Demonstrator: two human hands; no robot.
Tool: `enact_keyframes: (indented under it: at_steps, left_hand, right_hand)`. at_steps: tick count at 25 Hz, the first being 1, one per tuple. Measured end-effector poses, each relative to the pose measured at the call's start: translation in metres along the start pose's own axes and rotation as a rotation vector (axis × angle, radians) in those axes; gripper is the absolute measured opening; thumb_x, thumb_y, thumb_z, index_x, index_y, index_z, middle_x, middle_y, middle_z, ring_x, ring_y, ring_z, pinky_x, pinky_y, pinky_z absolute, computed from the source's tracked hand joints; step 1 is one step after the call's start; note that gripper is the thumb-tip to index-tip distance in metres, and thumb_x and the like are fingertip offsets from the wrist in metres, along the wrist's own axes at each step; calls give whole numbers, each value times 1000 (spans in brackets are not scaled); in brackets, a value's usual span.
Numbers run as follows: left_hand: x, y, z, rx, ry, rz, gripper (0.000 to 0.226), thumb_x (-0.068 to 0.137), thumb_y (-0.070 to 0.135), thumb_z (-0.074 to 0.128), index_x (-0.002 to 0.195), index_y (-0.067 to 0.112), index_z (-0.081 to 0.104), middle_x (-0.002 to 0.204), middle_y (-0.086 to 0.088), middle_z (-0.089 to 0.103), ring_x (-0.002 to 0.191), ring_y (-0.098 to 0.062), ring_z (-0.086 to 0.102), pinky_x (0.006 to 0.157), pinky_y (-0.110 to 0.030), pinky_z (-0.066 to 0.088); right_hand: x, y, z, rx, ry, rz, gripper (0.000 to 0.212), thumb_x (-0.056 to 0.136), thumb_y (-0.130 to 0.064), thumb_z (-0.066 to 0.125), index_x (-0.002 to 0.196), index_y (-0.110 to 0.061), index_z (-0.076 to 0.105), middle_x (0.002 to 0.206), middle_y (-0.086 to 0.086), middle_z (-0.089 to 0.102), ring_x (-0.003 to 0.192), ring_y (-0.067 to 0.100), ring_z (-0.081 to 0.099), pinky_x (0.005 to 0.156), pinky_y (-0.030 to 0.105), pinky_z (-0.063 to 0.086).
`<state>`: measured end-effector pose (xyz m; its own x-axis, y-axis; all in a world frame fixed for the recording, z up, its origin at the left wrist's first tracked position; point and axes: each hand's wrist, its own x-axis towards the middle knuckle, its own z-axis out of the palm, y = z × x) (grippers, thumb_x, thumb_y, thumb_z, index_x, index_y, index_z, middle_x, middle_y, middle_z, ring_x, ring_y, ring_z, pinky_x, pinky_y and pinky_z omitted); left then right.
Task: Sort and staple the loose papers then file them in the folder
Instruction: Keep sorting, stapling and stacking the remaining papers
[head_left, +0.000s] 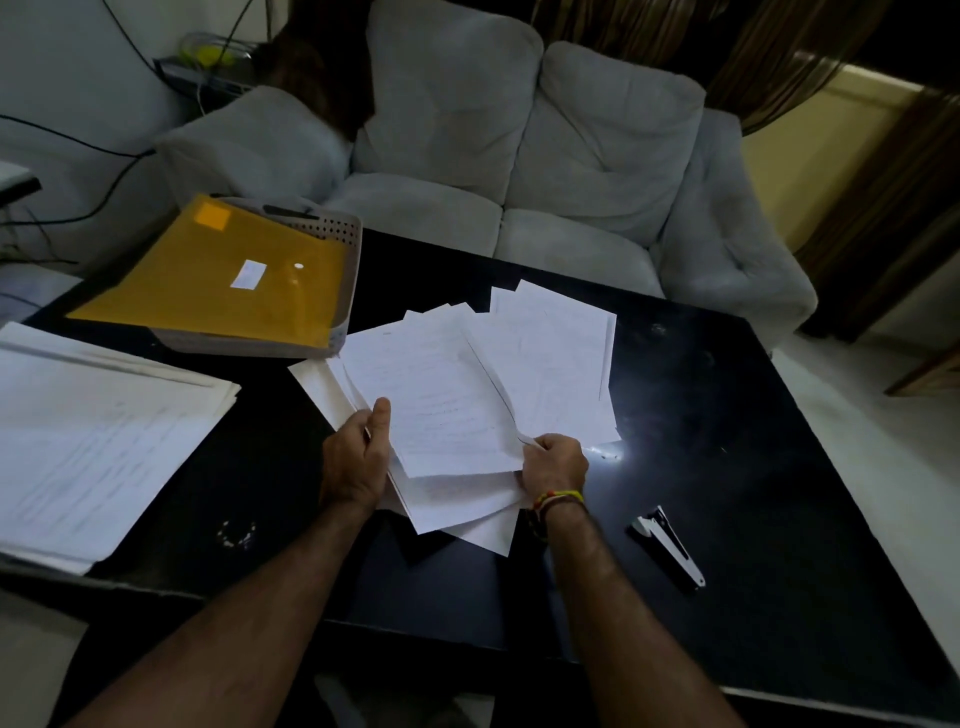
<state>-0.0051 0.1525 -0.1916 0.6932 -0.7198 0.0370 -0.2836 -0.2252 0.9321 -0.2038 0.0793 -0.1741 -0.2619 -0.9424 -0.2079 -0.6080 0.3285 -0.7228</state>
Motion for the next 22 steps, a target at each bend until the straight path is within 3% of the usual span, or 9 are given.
enact_keyframes:
  at_steps: [4,7,11,16,18,20,22]
  left_hand:
    - [2,-2,2,28,16,18,38,93,39,54,71,9,56,59,5,51,58,-16,48,52,-24,33]
    - [6,-3,0,14,16,-15,22,79,31,58,77,9,59,63,1,54,62,-17,51,56,-24,35]
    - [7,-5,2,17,29,-89,22,81,23,70,94,7,63,81,-5,65,76,-23,62,67,-27,44]
    - [8,4,13,185,49,-73,19,89,13,63,102,0,57,102,-20,65,96,-39,60,73,-33,42]
    - [1,17,19,254,13,17,16,92,7,54,106,2,51,104,-21,63,97,-41,58,74,-38,41]
    - [-7,29,32,295,-5,120,21,93,4,47,114,5,43,105,-21,63,94,-42,58,69,-37,40]
    - [-18,34,52,250,-38,182,37,92,4,44,126,13,33,98,-17,64,81,-35,60,62,-34,43]
  right_hand:
    - [1,1,-5,-56,-85,-30,16,84,-9,59,79,-7,73,77,10,66,74,24,57,65,23,41]
    - [5,-2,-11,-102,-194,-32,15,82,-9,57,75,-11,70,68,5,58,70,22,53,64,22,38]
    - [15,6,-23,5,-347,0,16,79,-8,61,64,-11,60,61,6,59,58,22,56,63,30,49]
    - [19,12,-31,221,-422,55,24,88,-27,69,79,-5,67,67,6,63,50,15,60,63,31,57]
    - [29,11,-38,174,-261,43,22,86,-27,70,76,-8,70,68,7,68,57,19,64,70,33,59]
    - [43,13,-50,86,14,15,14,84,-21,69,82,-9,75,86,11,74,84,28,68,83,31,55]
    - [59,11,-65,42,178,15,15,84,-15,66,93,-7,76,100,14,73,99,33,65,83,30,50]
